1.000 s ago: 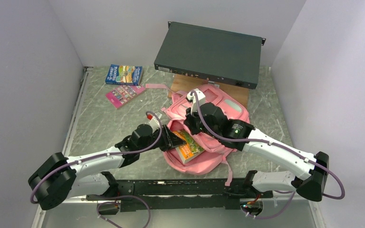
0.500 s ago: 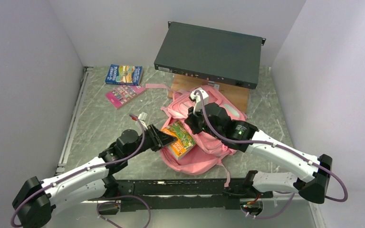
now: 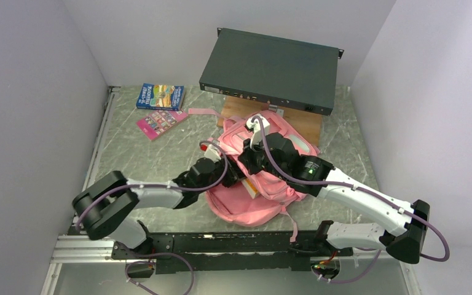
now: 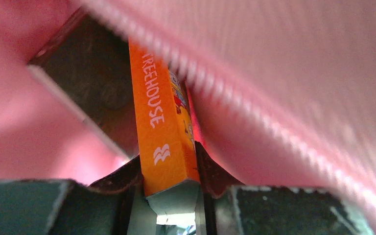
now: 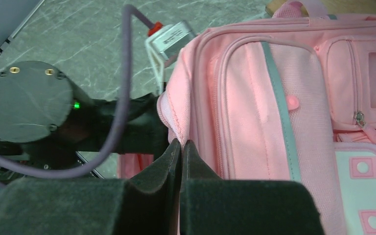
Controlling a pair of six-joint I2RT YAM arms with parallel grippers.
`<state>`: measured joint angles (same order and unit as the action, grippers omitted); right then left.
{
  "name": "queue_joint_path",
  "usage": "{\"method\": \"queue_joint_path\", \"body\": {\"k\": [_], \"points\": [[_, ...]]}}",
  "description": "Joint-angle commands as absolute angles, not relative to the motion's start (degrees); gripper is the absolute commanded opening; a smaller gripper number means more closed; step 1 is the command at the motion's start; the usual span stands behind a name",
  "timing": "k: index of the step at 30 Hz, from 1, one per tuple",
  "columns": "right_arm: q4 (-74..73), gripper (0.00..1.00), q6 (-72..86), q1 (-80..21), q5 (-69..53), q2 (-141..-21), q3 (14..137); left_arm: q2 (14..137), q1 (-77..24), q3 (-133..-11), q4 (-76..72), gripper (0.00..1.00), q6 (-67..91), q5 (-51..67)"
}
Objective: Pack the student bag
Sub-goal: Place the book in the student bag.
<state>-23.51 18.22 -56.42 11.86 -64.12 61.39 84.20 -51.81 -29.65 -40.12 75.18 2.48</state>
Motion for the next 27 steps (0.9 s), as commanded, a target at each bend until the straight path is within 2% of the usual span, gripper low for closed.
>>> {"method": "queue_joint_path", "body": {"k": [1, 6, 8, 13, 18, 20, 21, 27], "points": [[-18.48, 0.00, 18.60, -55.99, 13.84, -61.25, 65.20, 91.29, -52.73, -38.52, -46.26, 0.00, 79.20, -1.02], [-17.75, 0.00, 18.78, -55.84, 11.87, -60.39, 64.52, 97.81, -53.17, -43.03, -37.58, 0.00, 82.52, -6.60], [-17.54, 0.00, 18.74, -55.90, 11.72, -60.30, 64.28, 98.87, -52.88, -45.37, -31.09, 0.02, 85.17, -5.45], [-16.74, 0.00, 18.92, -55.88, 13.79, -58.76, 61.47, 96.83, -53.08, -45.99, -23.17, 0.30, 83.75, -2.86], [-16.94, 0.00, 18.20, -55.80, 15.45, -58.21, 60.54, 94.59, -51.88, -44.07, -19.71, 0.48, 84.87, 2.28], [-16.98, 0.00, 18.00, -55.71, 15.76, -58.26, 60.49, 94.32, -51.47, -44.91, -17.93, 0.73, 84.10, 4.05], [-17.34, 0.00, 18.00, -55.66, 15.86, -58.35, 60.69, 94.12, -51.25, -45.29, -17.24, 0.76, 83.63, 5.27], [-17.18, 0.00, 18.27, -55.44, 15.63, -57.82, 59.51, 92.47, -50.84, -45.73, -13.86, 0.78, 81.24, 8.09]]}}
